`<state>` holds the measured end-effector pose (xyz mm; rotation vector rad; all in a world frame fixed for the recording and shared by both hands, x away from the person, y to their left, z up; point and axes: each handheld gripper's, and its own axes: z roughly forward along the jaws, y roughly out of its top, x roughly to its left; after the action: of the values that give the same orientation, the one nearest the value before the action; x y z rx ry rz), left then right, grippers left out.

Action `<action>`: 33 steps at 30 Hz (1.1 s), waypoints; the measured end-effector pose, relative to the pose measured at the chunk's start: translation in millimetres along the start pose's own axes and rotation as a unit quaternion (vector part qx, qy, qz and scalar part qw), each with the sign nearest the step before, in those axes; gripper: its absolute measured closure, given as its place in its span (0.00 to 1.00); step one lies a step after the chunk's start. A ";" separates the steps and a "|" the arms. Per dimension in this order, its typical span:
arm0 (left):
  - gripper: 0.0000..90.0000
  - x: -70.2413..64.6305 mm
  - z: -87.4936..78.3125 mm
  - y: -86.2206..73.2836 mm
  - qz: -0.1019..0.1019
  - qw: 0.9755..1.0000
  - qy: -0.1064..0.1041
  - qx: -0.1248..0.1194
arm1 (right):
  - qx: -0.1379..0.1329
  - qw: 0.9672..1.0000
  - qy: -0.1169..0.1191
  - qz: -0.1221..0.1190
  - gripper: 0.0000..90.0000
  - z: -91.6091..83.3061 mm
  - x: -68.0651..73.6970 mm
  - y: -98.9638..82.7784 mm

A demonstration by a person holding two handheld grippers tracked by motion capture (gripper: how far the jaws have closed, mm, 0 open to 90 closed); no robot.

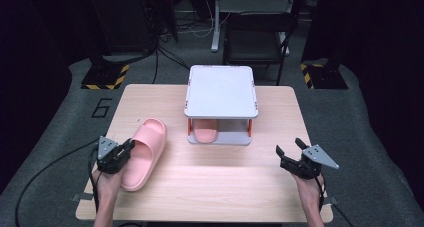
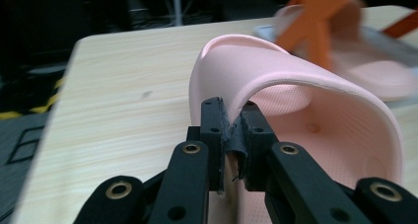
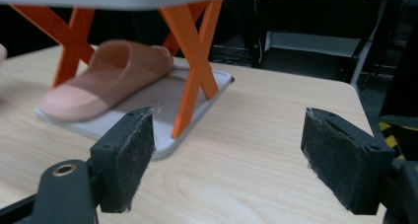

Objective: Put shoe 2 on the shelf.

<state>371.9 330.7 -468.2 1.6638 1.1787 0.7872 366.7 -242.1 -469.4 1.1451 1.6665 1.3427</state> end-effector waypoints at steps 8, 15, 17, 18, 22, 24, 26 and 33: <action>0.92 -67.8 19.8 15.1 0.020 0.996 -0.090 -0.007 | -0.002 0.999 0.043 -0.010 0.22 19.3 5.6 56.8; 0.92 -102.1 40.2 22.8 0.020 0.992 -0.124 0.000 | -0.003 0.995 0.091 -0.042 0.24 57.7 20.2 108.0; 0.92 -111.3 48.8 23.7 0.015 0.991 -0.132 0.005 | 0.000 0.993 0.108 -0.052 0.24 70.3 23.9 117.6; 0.92 -111.3 48.8 23.7 0.015 0.991 -0.132 0.005 | 0.000 0.993 0.108 -0.052 0.24 70.3 23.9 117.6; 0.92 -135.8 73.8 30.1 0.005 0.989 -0.149 0.014 | 0.032 0.988 0.134 -0.074 0.24 109.3 39.0 130.1; 0.92 -148.6 87.9 32.6 -0.006 0.989 -0.148 0.013 | 0.046 0.985 0.144 -0.080 0.24 125.9 42.2 129.6; 0.92 -159.9 98.2 33.8 -0.016 0.989 -0.144 0.014 | 0.059 0.984 0.145 -0.084 0.25 137.2 43.8 127.2; 0.92 -194.2 132.9 35.1 -0.043 0.992 -0.115 0.014 | 0.073 0.985 0.143 -0.068 0.25 153.6 48.9 118.0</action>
<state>434.8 101.7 -483.5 1.6647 1.0955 0.5120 512.6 -133.2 -387.4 0.9297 2.0398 1.3650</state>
